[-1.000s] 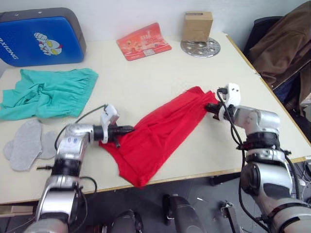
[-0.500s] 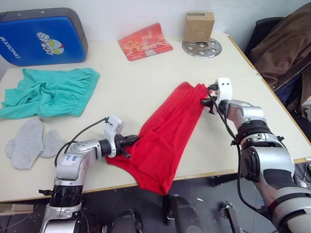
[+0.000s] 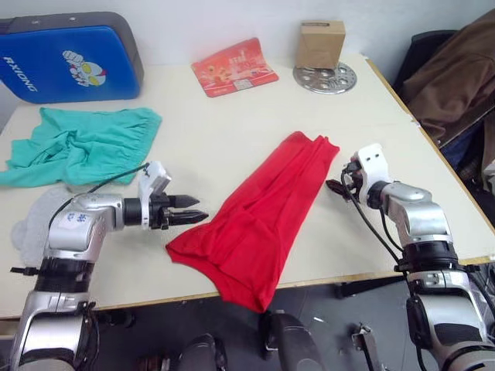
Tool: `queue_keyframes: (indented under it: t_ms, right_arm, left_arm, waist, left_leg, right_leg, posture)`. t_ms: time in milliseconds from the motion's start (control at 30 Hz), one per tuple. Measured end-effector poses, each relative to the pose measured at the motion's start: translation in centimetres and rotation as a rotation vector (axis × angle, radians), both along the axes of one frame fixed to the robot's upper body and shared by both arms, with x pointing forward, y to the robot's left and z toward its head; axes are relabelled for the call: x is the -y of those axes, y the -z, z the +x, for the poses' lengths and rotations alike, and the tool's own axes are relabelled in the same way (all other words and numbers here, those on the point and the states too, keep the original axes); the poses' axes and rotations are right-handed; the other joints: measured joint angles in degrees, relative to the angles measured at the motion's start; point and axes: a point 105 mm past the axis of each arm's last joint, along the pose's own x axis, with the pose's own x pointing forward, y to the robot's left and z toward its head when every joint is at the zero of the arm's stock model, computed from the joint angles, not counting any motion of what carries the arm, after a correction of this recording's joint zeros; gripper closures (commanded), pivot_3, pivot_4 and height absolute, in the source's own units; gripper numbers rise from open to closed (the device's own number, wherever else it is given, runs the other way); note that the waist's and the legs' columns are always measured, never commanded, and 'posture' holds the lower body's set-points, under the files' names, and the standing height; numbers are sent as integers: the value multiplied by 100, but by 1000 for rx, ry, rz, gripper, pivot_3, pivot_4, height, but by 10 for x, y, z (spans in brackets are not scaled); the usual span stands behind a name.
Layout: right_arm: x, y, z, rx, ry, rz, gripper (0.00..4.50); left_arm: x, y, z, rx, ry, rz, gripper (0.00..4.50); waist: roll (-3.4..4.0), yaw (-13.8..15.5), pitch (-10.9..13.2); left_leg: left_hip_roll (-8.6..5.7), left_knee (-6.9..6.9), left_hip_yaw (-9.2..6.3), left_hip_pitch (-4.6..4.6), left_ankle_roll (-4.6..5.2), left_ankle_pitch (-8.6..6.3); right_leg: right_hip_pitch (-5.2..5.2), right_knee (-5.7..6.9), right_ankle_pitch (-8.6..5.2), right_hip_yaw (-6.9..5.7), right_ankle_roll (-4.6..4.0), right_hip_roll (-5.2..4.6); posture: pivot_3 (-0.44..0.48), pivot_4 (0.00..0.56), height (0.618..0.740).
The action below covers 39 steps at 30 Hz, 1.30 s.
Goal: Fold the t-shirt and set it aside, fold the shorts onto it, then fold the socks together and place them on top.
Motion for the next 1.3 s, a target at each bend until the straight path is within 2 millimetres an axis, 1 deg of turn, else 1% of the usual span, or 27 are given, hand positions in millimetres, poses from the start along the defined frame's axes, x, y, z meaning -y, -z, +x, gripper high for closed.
queue_keyframes:
  t_ms: [33, 67, 133, 233, 267, 300, 367, 467, 567, 667, 700, 733, 867, 933, 967, 1033, 1133, 1233, 1300]
  right_arm:
    - [-1, -3, -4, -1, -1, 19, 1121]
    - [-4, -6, -9, 2, -12, 44, 1121]
    - [-7, -7, -22, -11, -33, 85, 1121]
    - [-12, -15, -53, -28, -135, 128, 1121]
    - [-14, -18, -64, -35, -174, 128, 1121]
    - [-16, -21, -73, -39, -205, 128, 1121]
    - [-16, -23, -87, -59, -228, 119, 1121]
    - [-10, -17, -103, -104, -200, 137, 1121]
    - [-10, -12, -119, -140, -184, 147, 1121]
    - [-17, -10, -134, -162, -182, 172, 500]
    - [-21, -7, -138, -173, -183, 190, 207]
    - [-25, -3, -142, -189, -179, 216, 48]
    - [-35, 14, -152, -269, -145, 314, 48]
    - [-47, 23, -155, -316, -142, 407, 48]
    - [-52, 24, -156, -325, -144, 443, 48]
    - [-54, 24, -157, -338, -140, 463, 48]
    - [-58, 24, -156, -351, -136, 489, 0]
    - [-63, 25, -154, -362, -132, 503, 0]
    - [-65, 26, -150, -367, -128, 499, 397]
  left_arm:
    - [1, -6, 8, 13, 1, -5, 1332]
    - [1, -9, 16, 18, -7, -10, 1332]
    - [8, -17, 28, 28, 2, -28, 1332]
    - [37, -27, 44, 39, 53, -64, 1332]
    - [50, -29, 49, 36, 72, -76, 1332]
    - [59, -29, 52, 35, 84, -77, 1332]
    - [76, -27, 59, 33, 109, -68, 1332]
    - [94, -17, 65, 28, 136, -30, 1332]
    - [109, -8, 71, 23, 140, 6, 1332]
    - [119, -6, 76, 37, 128, 44, 1291]
    - [122, -6, 77, 45, 124, 53, 1291]
    - [124, -5, 78, 49, 121, 60, 1291]
    - [132, 3, 78, 40, 119, 85, 1291]
    - [140, 10, 76, 32, 128, 96, 1291]
    - [144, 13, 74, 23, 131, 101, 1291]
    - [151, 17, 73, 24, 140, 115, 1291]
    - [155, 19, 73, 44, 139, 137, 1858]
    - [159, 23, 73, 49, 133, 159, 2806]
    - [161, 27, 72, 41, 133, 167, 3467]
  waist:
    - [3, 49, -2]
    - [5, 182, -1]
    - [6, 381, -1]
    - [6, 610, -1]
    - [6, 658, -1]
    - [6, 655, -1]
    - [6, 638, -1]
    - [4, 591, 0]
    - [2, 599, 2]
    - [-1, 597, 3]
    - [-2, 598, 3]
    - [-2, 605, 3]
    - [-3, 614, 3]
    - [-2, 623, 3]
    - [-2, 623, 3]
    - [-3, 621, 3]
    - [-3, 597, 2]
    - [-6, 576, 0]
    - [-21, 542, -9]
  left_leg:
    - [2, 21, -8, 2, 1, 14]
    - [-3, 26, -9, -19, 2, 20]
    - [-9, 32, -12, -19, 4, 23]
    - [-15, 52, -14, -39, 23, 13]
    - [-16, 65, -15, -49, 33, 5]
    - [-16, 71, -14, -53, 38, 1]
    - [-18, 84, -8, -62, 56, -10]
    - [-19, 86, 2, -63, 63, -14]
    - [-18, 86, 0, -68, 63, -14]
    - [-19, 88, 0, -77, 63, -14]
    - [-19, 90, 1, -82, 63, -14]
    - [-18, 90, 0, -84, 63, -14]
    - [-21, 95, 0, -91, 63, -14]
    - [-22, 95, -1, -91, 63, -14]
    - [-23, 96, -1, -92, 63, -14]
    - [-25, 97, -1, -93, 69, -16]
    - [-22, 96, -1, -91, 70, -17]
    - [-21, 95, -1, -89, 70, -17]
    - [-21, 96, -1, -86, 70, -17]
  right_leg:
    - [-38, 5, 1, 12, 3, 0]
    - [-56, 20, 2, 19, 2, -2]
    - [-54, 23, 2, 21, 3, -2]
    - [-55, 13, 9, 20, 15, 0]
    - [-54, 5, 12, 16, 21, 1]
    - [-54, 0, 16, 16, 27, 1]
    - [-52, -19, 25, 15, 44, 1]
    - [-54, -23, 30, 22, 51, 4]
    - [-59, -24, 29, 20, 51, 6]
    - [-71, -23, 30, 22, 51, 5]
    - [-76, -22, 30, 22, 51, 4]
    - [-79, -21, 30, 22, 50, 5]
    - [-84, -12, 30, 21, 51, 4]
    - [-86, -10, 30, 20, 50, 5]
    - [-86, -9, 30, 21, 50, 5]
    - [-86, -10, 30, 21, 51, 5]
    - [-86, -10, 30, 23, 50, 5]
    - [-85, -9, 30, 23, 50, 6]
    - [-83, -10, 30, 24, 50, 5]
  posture:
    - [0, 150, 740]
    - [0, 150, 740]
    - [0, 150, 740]
    - [0, 150, 740]
    - [0, 150, 740]
    - [0, 150, 740]
    - [0, 150, 740]
    - [0, 150, 740]
    - [0, 150, 740]
    - [0, 150, 740]
    - [0, 150, 740]
    - [0, 150, 740]
    - [0, 150, 740]
    - [0, 150, 740]
    - [0, 150, 740]
    - [0, 150, 740]
    - [0, 150, 740]
    - [0, 150, 740]
    - [0, 150, 740]
